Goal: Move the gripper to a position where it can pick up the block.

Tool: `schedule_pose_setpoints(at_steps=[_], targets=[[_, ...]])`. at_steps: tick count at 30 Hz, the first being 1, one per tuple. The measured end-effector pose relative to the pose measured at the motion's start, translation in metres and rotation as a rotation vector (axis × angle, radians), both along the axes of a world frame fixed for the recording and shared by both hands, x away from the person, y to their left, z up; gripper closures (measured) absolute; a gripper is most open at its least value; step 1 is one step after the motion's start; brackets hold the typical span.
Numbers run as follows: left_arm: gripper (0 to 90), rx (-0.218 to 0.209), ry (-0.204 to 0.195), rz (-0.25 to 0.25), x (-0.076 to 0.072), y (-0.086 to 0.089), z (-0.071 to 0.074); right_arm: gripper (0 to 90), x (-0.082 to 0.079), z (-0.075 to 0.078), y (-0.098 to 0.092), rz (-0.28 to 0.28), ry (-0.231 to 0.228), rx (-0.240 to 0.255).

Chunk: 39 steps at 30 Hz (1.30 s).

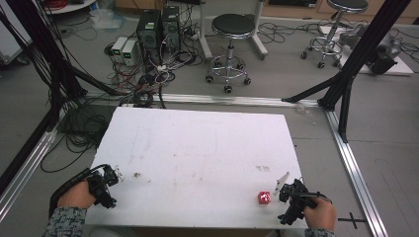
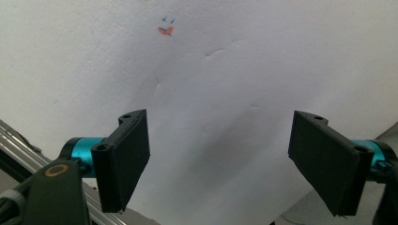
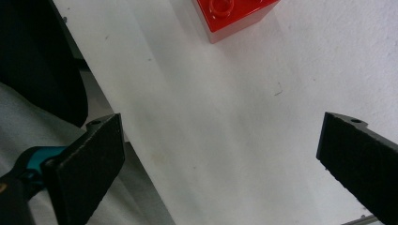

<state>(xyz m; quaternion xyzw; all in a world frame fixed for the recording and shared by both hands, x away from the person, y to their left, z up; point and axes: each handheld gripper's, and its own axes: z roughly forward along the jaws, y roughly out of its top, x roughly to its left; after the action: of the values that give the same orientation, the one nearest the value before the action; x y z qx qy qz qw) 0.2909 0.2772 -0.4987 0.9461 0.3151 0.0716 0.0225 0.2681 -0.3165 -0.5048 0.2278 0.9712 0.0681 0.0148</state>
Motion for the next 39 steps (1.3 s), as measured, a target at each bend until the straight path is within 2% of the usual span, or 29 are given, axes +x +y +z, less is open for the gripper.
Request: schedule_pose_setpoints(at_steps=[12, 39], targets=[[21.2, -0.003, 0.000, -0.002, -0.0005, -0.0016, 0.0008, 0.8, -0.0027, 0.0014, -0.0038, -0.009, -0.006, 0.006], [21.2, -0.009, 0.001, 0.002, -0.0015, 0.0009, 0.0044, 0.9, 0.0049, 0.0036, -0.0077, 0.013, -0.010, 0.006]])
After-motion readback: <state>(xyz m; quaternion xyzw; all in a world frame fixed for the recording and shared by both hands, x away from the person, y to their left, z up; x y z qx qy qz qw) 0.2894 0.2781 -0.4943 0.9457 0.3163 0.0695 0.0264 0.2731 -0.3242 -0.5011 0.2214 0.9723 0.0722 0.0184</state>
